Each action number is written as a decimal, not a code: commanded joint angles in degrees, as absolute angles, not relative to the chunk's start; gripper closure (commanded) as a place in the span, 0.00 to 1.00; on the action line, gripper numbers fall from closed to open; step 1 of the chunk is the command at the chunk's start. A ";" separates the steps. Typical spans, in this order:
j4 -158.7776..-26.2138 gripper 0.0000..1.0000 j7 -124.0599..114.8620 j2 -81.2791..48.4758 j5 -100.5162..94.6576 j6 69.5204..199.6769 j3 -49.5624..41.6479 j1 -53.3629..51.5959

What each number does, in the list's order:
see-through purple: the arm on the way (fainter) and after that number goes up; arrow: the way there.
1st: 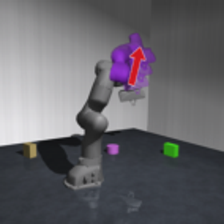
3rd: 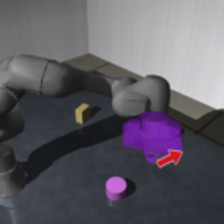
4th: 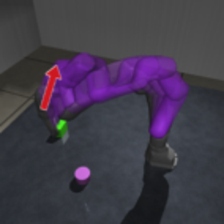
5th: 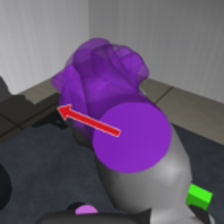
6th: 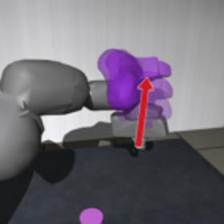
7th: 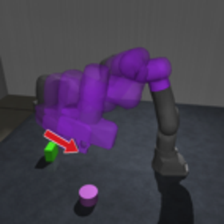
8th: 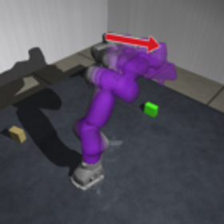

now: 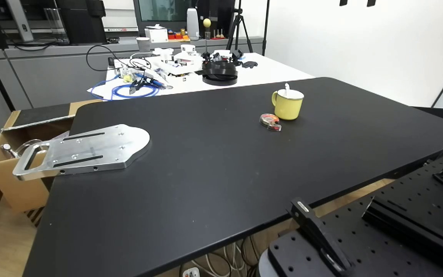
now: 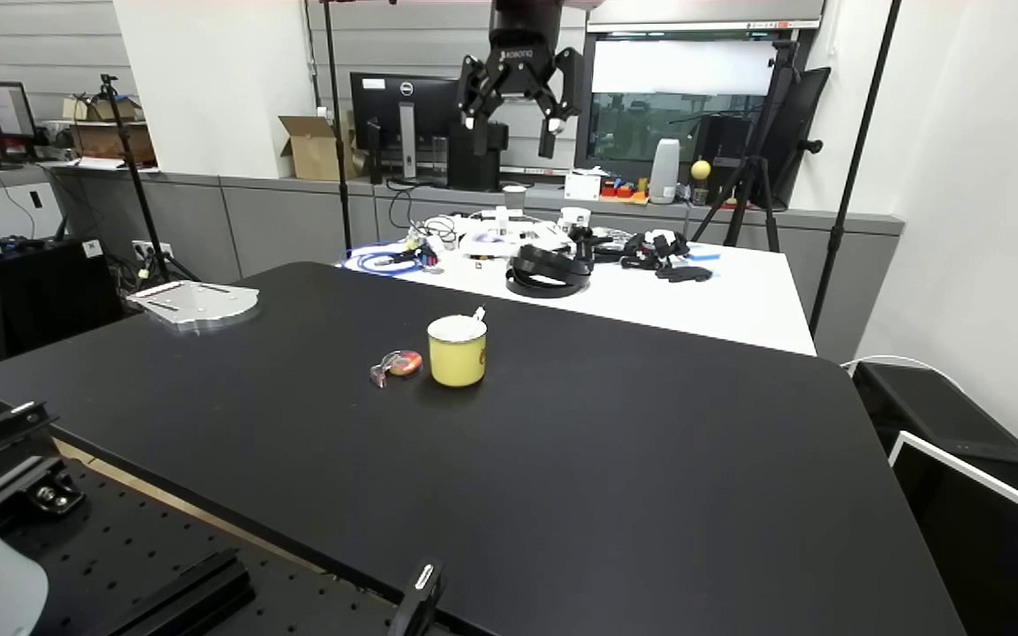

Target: Pick the pen from the cup and put it on the table

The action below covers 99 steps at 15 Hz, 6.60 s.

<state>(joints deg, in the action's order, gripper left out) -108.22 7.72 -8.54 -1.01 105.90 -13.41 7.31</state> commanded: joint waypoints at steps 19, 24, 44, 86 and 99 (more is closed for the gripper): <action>-54.40 0.00 -33.86 -57.08 14.62 89.53 -9.21 10.43; -51.54 0.00 -36.76 -60.81 15.04 86.83 -8.77 11.28; -50.80 0.00 -38.32 -65.09 14.56 80.45 -9.77 10.78; -48.32 0.98 -37.61 -63.66 13.47 78.14 -10.52 9.66; -43.06 0.98 -37.51 -60.47 14.30 75.11 -11.22 13.82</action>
